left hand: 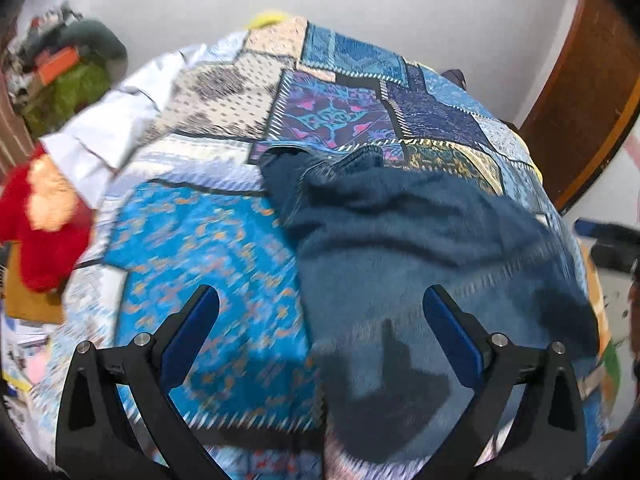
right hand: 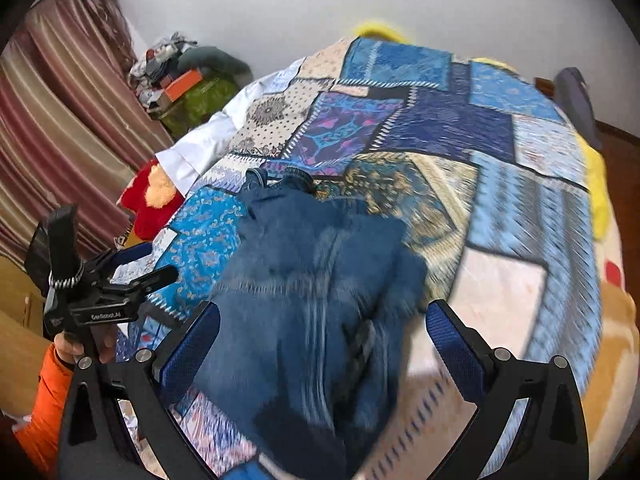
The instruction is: Fold large clothes
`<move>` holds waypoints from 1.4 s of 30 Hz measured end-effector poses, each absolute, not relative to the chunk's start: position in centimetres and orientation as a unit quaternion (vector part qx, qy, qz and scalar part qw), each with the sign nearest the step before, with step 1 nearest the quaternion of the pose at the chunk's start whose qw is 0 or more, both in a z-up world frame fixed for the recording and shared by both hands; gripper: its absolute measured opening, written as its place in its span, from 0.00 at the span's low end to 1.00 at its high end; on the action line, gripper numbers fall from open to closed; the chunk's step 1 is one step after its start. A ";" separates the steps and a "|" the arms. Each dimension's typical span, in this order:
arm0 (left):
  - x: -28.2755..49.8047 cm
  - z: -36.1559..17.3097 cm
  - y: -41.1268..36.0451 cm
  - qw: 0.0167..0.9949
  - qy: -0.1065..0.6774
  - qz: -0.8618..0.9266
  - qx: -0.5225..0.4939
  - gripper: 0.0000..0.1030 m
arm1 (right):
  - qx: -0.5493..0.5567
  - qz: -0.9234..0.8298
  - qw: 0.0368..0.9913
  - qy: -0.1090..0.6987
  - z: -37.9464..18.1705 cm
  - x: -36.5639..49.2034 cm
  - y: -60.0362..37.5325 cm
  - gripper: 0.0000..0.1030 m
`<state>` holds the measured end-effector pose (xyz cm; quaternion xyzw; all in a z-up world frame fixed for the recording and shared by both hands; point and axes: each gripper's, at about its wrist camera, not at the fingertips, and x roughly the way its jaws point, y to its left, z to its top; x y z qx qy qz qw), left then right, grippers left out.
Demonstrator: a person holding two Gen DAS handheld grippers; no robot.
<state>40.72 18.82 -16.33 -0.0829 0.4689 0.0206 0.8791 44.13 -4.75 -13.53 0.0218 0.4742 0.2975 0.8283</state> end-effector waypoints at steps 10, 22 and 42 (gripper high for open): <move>51.2 -22.4 20.0 0.848 0.517 0.076 -0.092 1.00 | 0.005 0.286 0.787 0.547 -20.4 51.9 -2.7 0.99; 46.1 -15.8 23.7 0.864 0.485 0.099 -0.087 1.00 | 0.022 0.244 0.802 0.545 -18.5 50.3 -8.1 0.99; 37.0 -21.3 20.3 0.824 0.525 -0.049 -0.208 1.00 | 0.090 0.279 0.749 0.594 -20.2 44.2 -7.1 1.00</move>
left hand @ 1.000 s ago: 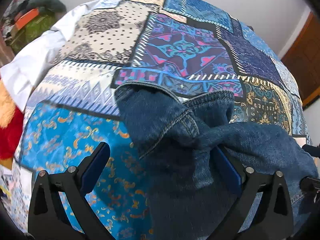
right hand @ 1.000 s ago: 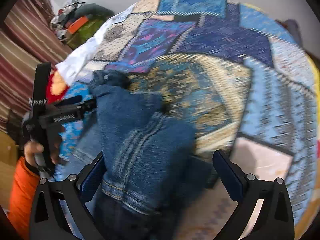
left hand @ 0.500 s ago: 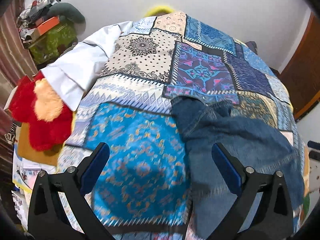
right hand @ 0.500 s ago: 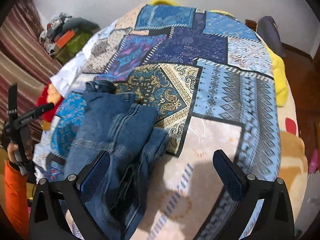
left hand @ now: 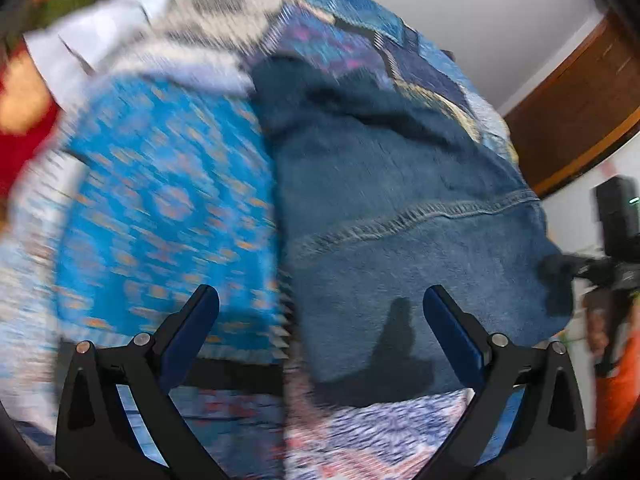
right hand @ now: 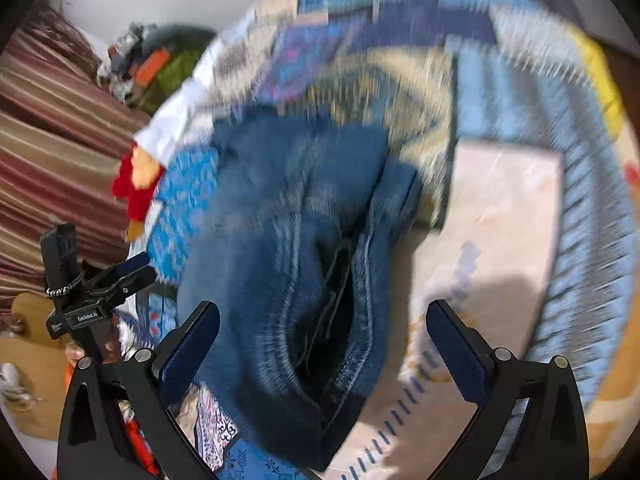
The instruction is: Fold large clothes
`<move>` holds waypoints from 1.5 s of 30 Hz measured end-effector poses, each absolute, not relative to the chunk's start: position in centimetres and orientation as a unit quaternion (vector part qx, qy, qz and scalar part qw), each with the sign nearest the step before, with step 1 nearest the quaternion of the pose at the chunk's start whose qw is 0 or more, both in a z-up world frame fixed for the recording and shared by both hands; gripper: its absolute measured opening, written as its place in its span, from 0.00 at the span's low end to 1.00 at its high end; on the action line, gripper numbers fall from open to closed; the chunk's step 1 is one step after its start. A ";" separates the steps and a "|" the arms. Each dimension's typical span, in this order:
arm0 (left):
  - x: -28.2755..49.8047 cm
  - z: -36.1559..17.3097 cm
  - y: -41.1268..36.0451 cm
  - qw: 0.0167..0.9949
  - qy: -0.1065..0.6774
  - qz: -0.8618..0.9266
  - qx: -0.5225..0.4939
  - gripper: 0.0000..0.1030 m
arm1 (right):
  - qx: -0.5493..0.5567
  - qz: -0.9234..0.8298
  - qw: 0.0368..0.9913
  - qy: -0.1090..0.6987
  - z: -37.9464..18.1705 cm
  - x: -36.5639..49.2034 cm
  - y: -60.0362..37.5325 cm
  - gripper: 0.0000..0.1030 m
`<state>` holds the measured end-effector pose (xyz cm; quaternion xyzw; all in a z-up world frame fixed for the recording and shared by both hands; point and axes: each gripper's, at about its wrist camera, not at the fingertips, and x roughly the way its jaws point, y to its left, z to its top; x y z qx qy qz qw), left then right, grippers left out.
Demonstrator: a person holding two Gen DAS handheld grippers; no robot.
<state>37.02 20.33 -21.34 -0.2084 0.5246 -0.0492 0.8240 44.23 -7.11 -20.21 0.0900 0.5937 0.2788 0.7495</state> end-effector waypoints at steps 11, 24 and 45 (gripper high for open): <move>42.1 -28.4 21.3 0.746 0.541 -0.091 -0.377 1.00 | 0.091 0.330 0.708 0.617 -25.5 46.4 -3.2 1.00; 40.5 -25.5 20.7 0.781 0.515 -0.079 -0.344 0.75 | 0.108 0.336 0.752 0.556 -23.7 45.8 -2.3 0.53; 29.6 -19.0 27.8 0.851 0.449 -0.009 -0.273 0.64 | 0.087 0.402 0.742 0.530 -18.2 39.0 8.3 0.43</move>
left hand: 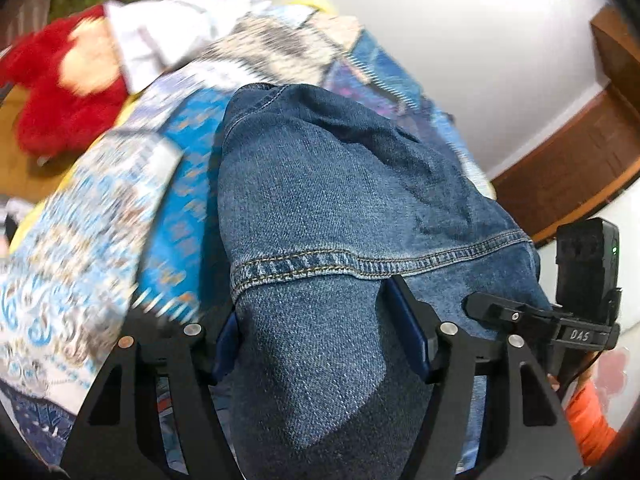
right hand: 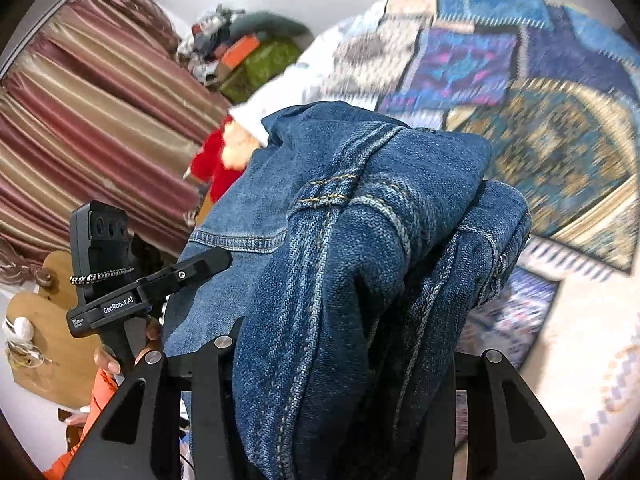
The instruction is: Fold large clothes
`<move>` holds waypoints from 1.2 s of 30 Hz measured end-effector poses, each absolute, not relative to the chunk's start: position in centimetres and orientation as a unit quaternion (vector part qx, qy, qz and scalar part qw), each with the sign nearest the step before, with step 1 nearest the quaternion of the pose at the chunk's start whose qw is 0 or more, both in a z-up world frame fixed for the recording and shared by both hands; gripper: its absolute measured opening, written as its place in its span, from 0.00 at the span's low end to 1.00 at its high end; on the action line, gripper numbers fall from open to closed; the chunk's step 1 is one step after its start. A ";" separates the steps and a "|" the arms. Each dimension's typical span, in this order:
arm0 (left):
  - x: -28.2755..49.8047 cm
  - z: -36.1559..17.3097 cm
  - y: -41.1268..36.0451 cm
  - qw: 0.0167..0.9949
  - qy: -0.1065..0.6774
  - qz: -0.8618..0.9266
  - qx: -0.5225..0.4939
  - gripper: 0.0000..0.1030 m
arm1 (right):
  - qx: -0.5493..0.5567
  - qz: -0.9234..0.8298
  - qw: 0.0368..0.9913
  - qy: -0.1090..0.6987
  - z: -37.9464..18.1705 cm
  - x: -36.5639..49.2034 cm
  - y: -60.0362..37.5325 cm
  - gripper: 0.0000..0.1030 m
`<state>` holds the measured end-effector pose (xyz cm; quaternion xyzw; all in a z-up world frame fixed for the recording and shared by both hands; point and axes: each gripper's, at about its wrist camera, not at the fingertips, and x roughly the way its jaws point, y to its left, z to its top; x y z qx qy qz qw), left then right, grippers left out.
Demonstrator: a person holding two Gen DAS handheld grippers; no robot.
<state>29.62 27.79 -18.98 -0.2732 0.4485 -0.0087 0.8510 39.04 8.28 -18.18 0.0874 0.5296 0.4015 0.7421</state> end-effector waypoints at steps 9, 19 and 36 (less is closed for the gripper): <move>25.7 -24.3 27.4 0.850 0.470 0.019 -0.238 0.63 | 0.018 0.382 0.732 0.564 -24.5 37.7 10.2 0.43; 22.9 -23.7 27.4 0.848 0.486 0.051 -0.203 0.78 | -0.034 0.353 0.751 0.556 -22.3 35.7 5.1 0.78; 31.0 -18.0 27.1 0.883 0.446 0.105 -0.096 0.90 | -0.054 0.366 0.808 0.459 -15.4 36.8 7.9 0.88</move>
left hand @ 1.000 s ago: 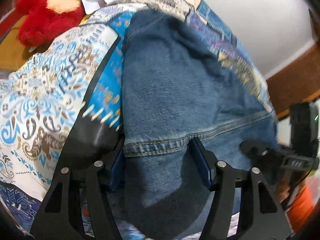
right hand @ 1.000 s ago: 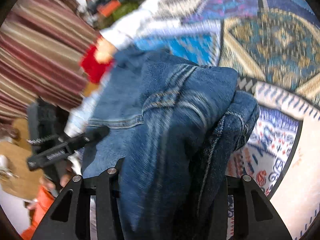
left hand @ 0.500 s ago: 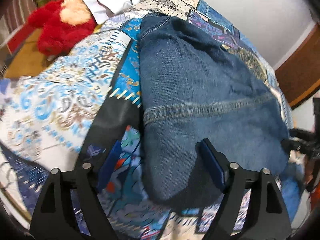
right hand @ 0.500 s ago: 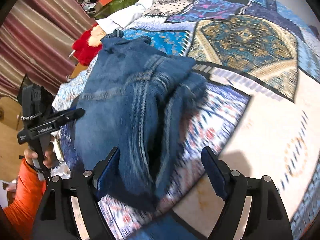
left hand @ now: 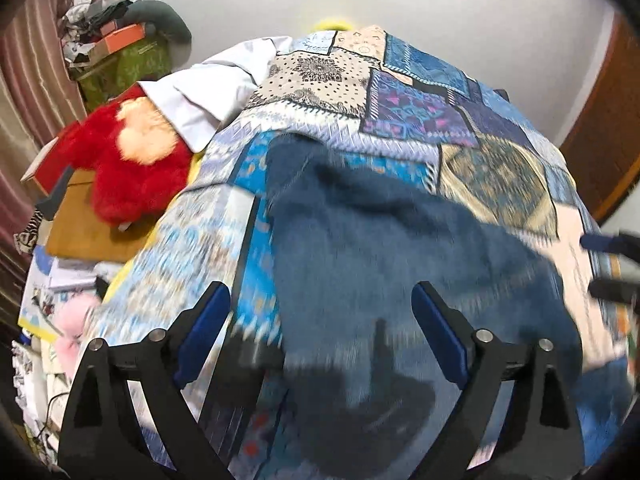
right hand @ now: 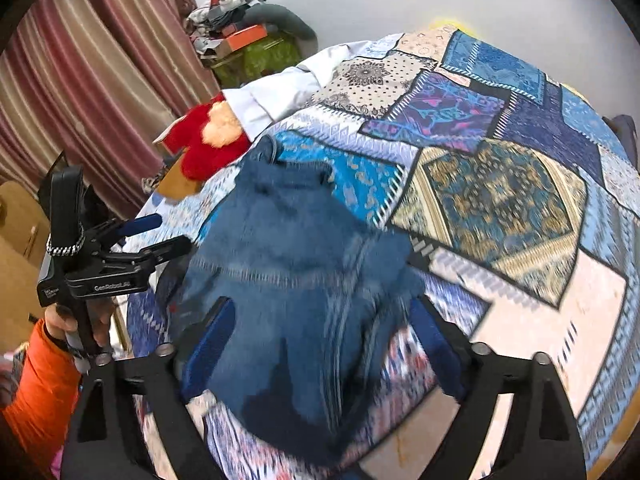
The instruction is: Fold large clothes
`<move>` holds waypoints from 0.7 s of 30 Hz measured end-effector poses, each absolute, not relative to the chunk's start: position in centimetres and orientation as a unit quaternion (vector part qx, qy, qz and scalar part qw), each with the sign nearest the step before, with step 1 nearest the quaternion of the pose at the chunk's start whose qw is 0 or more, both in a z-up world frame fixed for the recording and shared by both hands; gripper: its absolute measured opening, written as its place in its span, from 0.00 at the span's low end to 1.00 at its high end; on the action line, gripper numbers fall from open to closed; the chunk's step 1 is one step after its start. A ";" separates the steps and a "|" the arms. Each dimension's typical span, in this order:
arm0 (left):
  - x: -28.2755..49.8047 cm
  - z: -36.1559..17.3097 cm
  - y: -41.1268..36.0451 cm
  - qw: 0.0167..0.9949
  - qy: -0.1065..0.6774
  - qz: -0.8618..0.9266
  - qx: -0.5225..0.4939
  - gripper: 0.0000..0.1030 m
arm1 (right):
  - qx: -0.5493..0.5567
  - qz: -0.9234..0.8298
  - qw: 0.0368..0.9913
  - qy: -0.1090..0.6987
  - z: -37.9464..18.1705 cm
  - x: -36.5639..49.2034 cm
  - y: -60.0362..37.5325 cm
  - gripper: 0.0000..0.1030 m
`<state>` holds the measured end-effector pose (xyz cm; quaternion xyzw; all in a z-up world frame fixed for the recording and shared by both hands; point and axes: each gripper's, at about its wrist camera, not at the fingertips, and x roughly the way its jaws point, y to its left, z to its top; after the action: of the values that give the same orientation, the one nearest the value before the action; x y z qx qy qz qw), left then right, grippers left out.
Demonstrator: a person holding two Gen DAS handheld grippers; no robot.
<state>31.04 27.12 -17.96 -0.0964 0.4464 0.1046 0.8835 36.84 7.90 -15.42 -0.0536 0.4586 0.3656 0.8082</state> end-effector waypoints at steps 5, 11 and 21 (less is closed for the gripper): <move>36.9 -20.5 29.1 0.868 0.465 0.126 -0.124 0.90 | -0.079 0.359 0.804 0.468 -18.3 39.8 10.8 0.88; 39.8 -22.6 31.9 0.848 0.481 0.127 -0.184 0.90 | -0.058 0.337 0.788 0.513 -23.2 42.2 9.0 0.88; 30.2 -13.8 26.7 0.900 0.404 0.084 -0.138 0.90 | -0.027 0.343 0.823 0.453 -15.8 37.7 5.2 0.88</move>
<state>30.17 26.74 -13.84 -0.1384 0.4043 0.0843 0.9002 37.72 5.17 -15.79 -0.0272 0.4527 0.3428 0.8227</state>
